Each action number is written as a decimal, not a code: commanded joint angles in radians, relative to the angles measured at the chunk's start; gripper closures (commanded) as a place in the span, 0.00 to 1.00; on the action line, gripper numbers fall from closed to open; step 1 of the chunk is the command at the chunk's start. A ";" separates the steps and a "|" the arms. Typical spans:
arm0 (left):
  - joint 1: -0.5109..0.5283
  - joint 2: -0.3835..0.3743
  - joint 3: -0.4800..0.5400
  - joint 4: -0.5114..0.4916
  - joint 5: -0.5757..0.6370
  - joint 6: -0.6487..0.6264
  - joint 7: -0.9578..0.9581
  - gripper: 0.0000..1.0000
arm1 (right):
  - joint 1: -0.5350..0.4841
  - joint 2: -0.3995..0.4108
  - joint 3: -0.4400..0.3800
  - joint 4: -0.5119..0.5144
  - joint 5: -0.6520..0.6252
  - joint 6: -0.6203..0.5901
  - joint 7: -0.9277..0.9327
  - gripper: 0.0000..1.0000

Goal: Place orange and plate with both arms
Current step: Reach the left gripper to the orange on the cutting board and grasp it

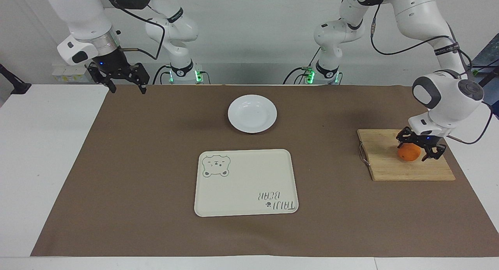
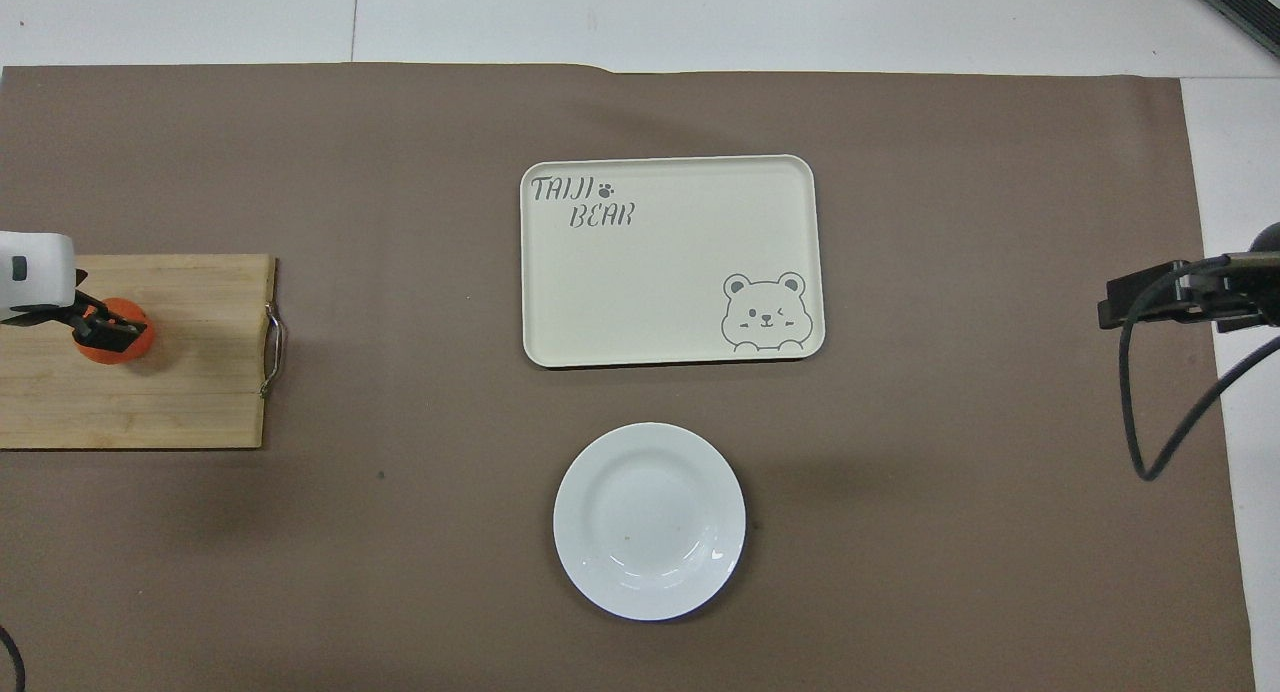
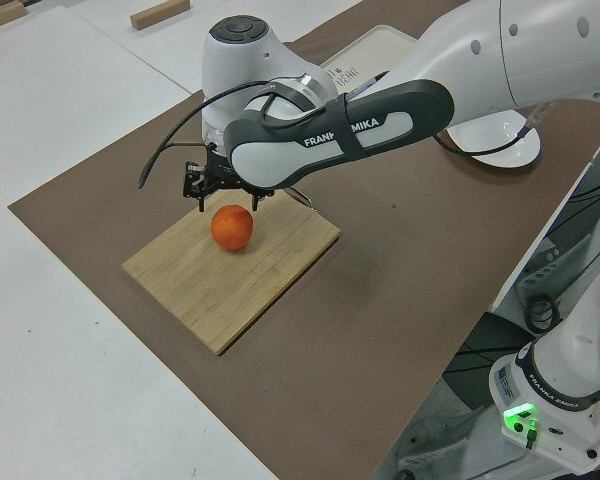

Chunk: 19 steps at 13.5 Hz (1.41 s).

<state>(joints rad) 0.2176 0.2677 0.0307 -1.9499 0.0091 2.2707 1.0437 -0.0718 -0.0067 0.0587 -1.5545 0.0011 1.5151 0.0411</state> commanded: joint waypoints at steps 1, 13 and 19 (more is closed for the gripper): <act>0.020 -0.024 -0.006 -0.053 0.005 0.043 0.032 0.00 | -0.006 -0.018 0.001 -0.019 0.002 -0.003 -0.020 0.00; -0.039 -0.077 -0.017 -0.021 -0.006 0.026 -0.082 1.00 | -0.006 -0.018 0.001 -0.019 0.002 -0.003 -0.020 0.00; -0.202 -0.114 -0.017 -0.021 -0.006 -0.043 -0.370 1.00 | -0.006 -0.018 0.001 -0.019 0.002 -0.003 -0.020 0.00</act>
<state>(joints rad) 0.0712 0.1815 -0.0008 -1.9643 0.0073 2.2643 0.7481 -0.0718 -0.0067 0.0587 -1.5545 0.0011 1.5150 0.0411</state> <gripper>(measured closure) 0.207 0.000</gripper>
